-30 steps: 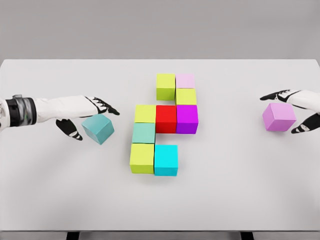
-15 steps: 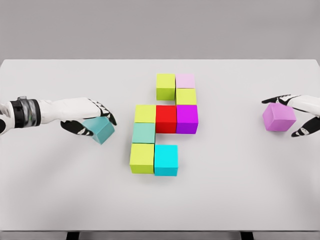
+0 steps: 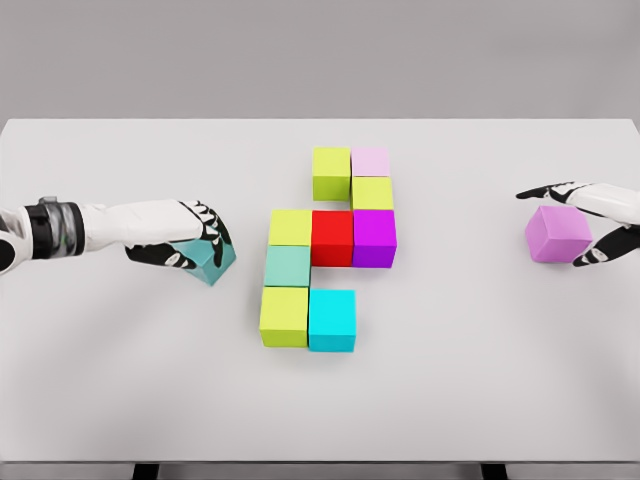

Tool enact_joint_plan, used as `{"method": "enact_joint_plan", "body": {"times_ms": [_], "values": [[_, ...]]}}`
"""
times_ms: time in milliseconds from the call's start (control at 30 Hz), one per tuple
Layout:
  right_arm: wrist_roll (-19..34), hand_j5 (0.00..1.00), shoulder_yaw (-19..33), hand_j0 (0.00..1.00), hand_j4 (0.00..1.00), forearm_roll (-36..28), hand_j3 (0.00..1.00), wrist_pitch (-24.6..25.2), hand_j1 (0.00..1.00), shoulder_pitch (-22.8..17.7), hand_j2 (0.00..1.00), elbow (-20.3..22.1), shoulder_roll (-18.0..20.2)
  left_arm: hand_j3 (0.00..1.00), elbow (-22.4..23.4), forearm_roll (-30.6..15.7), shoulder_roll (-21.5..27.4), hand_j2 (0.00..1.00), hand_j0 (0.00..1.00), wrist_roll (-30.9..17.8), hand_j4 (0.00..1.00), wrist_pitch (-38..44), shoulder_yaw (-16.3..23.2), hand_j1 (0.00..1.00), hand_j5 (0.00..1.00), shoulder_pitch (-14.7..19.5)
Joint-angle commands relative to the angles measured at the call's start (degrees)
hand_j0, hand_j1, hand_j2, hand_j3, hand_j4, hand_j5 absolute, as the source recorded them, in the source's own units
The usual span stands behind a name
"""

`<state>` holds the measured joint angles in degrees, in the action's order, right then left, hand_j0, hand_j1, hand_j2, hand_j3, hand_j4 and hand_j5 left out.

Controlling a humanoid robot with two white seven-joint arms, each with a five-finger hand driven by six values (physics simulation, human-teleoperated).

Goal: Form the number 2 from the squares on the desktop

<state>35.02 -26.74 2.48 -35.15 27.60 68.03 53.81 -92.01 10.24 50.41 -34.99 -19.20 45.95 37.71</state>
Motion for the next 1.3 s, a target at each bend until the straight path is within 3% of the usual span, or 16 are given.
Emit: {"method": "enact_joint_plan", "body": {"times_ms": [0,267,433,533,667,800,867,933,967,1133,1267], "values": [[0.0,1.0,0.0,1.0,1.0,-0.3,1.0,0.1,1.0,0.0,1.0,-0.1,-0.3,0.47,0.0,-0.1,0.0,0.47,0.47,0.0,0.47,0.0,0.0,0.47,0.47,0.0],[0.0,1.0,0.0,1.0,1.0,-0.1,1.0,0.1,1.0,0.5,1.0,-1.1,-0.7,0.41,1.5,-0.2,-2.9,0.41,0.41,0.0,0.41,6.1,-0.2,0.41,0.41,1.8],[0.0,1.0,-0.1,1.0,1.0,0.0,1.0,0.1,1.0,0.5,1.0,-2.7,-1.0,0.41,6.5,-0.2,-7.0,0.41,0.41,0.2,0.41,9.8,-0.2,0.41,0.41,4.4],[0.0,1.0,-0.1,1.0,1.0,0.1,1.0,0.1,1.0,0.5,1.0,-4.0,-1.1,0.41,7.2,-0.2,-8.7,0.41,0.41,1.1,0.41,13.1,-0.3,0.41,0.41,6.1],[0.0,1.0,-0.1,1.0,1.0,0.1,1.0,0.1,1.0,0.5,1.0,-4.9,-1.4,0.41,7.5,-0.1,-11.6,0.41,0.41,3.5,0.41,20.2,-0.4,0.41,0.41,9.0],[0.0,1.0,-0.1,1.0,1.0,1.1,1.0,0.1,1.0,0.5,1.0,-5.5,-2.0,0.42,11.3,0.0,-17.9,0.42,0.42,3.6,0.42,24.5,-0.4,0.42,0.42,15.2],[0.0,1.0,-0.1,1.0,1.0,1.3,1.0,0.1,1.0,0.5,1.0,-5.5,-2.1,0.52,11.1,-0.1,-17.3,0.52,0.52,3.5,0.52,24.1,-0.6,0.52,0.52,15.9],[0.0,1.0,-0.1,1.0,1.0,1.3,1.0,0.1,1.0,0.5,1.0,-5.8,-2.4,0.9,10.8,-0.1,-16.7,0.9,0.9,3.5,0.9,23.6,-0.6,0.9,0.9,16.1],[0.0,1.0,-0.1,1.0,1.0,1.3,1.0,0.1,1.0,0.5,1.0,-5.9,-2.4,0.99,10.7,-0.2,-16.1,0.99,0.99,3.5,0.99,23.4,-0.5,0.99,0.99,16.1],[0.0,1.0,-0.1,1.0,1.0,1.3,1.0,0.1,1.0,0.9,1.0,-5.9,-2.5,1.0,10.6,-0.2,-15.1,1.0,1.0,3.3,1.0,20.5,-0.2,1.0,1.0,16.0],[0.0,0.77,-0.1,0.77,0.77,1.3,0.77,0.1,0.77,1.1,0.77,-6.2,-2.6,1.0,11.2,0.6,-12.7,1.0,1.0,2.9,1.0,16.5,7.0,1.0,1.0,15.8]]}}
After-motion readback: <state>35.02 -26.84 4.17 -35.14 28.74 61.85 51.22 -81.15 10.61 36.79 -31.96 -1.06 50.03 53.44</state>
